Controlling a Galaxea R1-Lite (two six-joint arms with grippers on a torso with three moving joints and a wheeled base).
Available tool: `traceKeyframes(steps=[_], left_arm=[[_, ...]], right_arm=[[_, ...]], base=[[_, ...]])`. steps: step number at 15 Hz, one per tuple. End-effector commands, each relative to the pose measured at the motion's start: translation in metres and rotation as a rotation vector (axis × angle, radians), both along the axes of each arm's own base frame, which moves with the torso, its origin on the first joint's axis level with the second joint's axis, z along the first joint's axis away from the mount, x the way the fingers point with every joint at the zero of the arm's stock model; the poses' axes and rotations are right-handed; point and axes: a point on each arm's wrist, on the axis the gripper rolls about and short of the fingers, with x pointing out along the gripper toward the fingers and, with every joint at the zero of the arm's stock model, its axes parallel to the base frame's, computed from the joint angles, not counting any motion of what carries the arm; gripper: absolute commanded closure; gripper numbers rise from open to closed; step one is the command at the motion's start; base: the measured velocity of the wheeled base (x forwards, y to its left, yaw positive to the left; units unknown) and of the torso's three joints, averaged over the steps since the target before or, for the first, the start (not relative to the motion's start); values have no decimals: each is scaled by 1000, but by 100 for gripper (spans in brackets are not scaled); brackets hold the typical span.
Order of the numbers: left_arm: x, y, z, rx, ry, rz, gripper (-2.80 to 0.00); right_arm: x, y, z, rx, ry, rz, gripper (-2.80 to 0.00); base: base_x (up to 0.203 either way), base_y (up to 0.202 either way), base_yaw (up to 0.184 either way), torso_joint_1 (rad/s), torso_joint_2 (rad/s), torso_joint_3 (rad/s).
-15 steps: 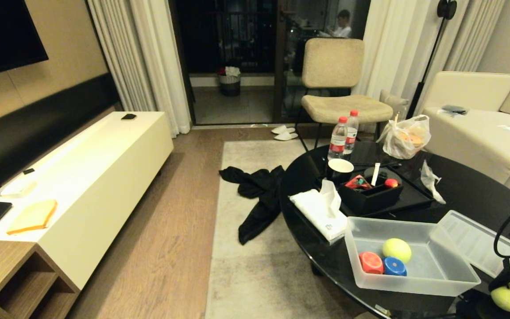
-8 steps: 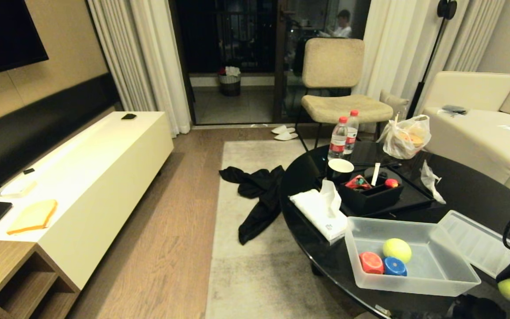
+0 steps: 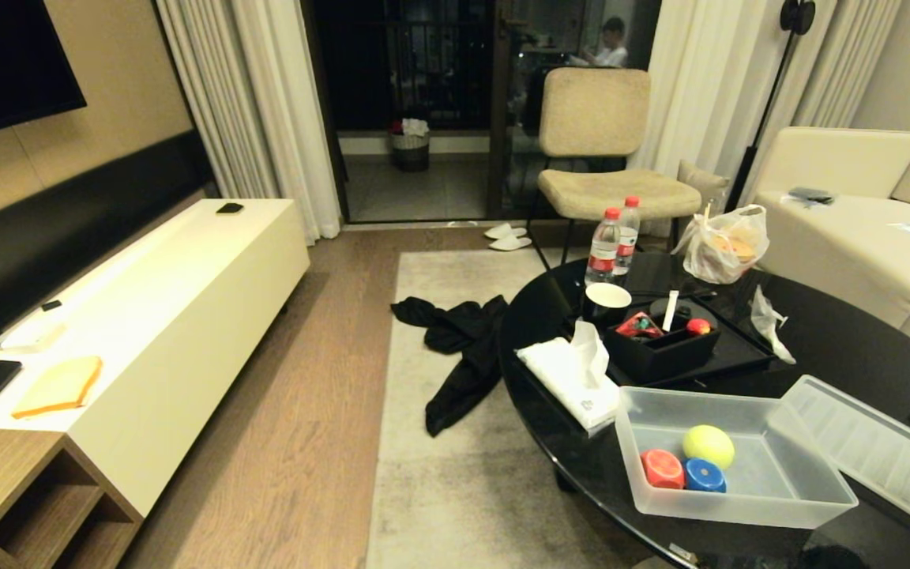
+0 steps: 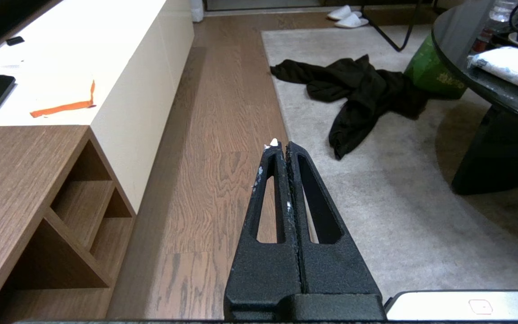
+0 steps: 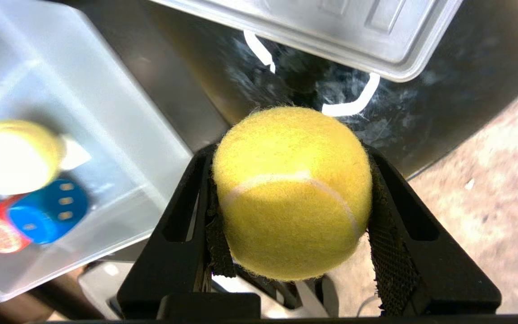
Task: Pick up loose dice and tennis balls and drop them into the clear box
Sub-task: Put the ball in the box
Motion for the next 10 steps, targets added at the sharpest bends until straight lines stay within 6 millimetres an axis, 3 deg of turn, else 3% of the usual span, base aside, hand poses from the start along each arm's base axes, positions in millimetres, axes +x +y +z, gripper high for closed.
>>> traceKeyframes(steps=[1, 7, 10], left_arm=[[0, 0, -1, 0, 3, -1, 0], [0, 0, -1, 0, 3, -1, 0], [0, 0, -1, 0, 3, -1, 0]], right_arm=[[-5, 15, 38, -42, -83, 13, 0], [24, 76, 80, -57, -198, 72, 0], [46, 110, 89, -62, -241, 138, 0]], base=[[0, 0, 0, 0, 0, 0], [0, 0, 0, 0, 0, 0], [0, 0, 0, 0, 0, 0]])
